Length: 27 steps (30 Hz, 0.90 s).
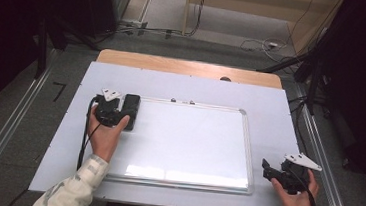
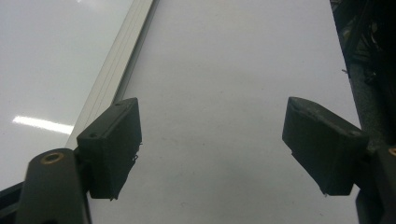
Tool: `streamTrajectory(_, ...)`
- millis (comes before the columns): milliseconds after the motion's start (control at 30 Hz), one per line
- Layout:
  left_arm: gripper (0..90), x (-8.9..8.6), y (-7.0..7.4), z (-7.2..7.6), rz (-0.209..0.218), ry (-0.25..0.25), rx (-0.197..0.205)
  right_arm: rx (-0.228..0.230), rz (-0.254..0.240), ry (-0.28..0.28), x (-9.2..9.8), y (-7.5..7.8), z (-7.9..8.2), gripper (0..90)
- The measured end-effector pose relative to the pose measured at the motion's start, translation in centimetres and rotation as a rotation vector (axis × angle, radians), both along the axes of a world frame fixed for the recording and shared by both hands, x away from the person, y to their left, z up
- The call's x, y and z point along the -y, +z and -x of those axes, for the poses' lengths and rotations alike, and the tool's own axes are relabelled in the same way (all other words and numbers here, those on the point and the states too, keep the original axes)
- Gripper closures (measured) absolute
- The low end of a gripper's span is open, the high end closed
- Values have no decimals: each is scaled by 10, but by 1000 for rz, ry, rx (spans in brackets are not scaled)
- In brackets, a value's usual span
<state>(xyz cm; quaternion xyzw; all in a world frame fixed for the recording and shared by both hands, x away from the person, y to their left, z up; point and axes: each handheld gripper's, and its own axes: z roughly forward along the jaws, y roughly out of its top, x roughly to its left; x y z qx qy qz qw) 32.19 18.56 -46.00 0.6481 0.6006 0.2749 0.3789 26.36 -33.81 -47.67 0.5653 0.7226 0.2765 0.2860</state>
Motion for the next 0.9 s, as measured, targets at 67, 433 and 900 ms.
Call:
streamTrajectory(67,287,-7,0,10,1,-4,4,-2,-1,-2,0,0,0,184)
streamTrajectory(433,268,-49,-7,50,22,34,-1,-2,2,-4,0,0,-1,184)
streamTrajectory(900,231,-72,-21,79,-13,57,-39,-2,3,-14,1,-1,-1,184)
